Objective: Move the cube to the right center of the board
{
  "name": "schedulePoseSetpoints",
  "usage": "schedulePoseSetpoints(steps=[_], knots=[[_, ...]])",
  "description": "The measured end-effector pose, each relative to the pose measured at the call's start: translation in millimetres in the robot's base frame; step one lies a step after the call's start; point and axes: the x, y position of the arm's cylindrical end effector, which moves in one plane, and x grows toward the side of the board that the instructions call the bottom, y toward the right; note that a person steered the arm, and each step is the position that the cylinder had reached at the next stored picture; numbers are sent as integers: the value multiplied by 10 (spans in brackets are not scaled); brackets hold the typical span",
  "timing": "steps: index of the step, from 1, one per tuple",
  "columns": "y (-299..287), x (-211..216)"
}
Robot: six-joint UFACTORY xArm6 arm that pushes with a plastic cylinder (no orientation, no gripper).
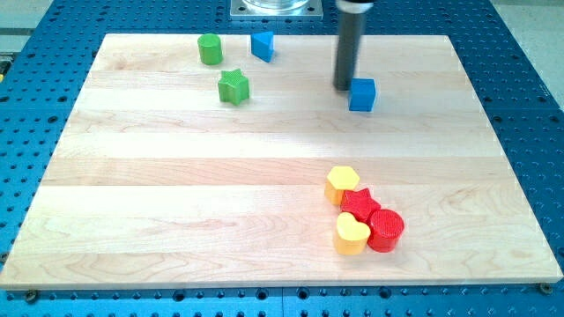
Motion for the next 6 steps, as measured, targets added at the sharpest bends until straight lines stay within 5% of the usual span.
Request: schedulePoseSetpoints(steps=[1, 2, 3, 4, 6], knots=[[51, 942], [-61, 744], [-996, 986], [-634, 1528], [770, 1302]])
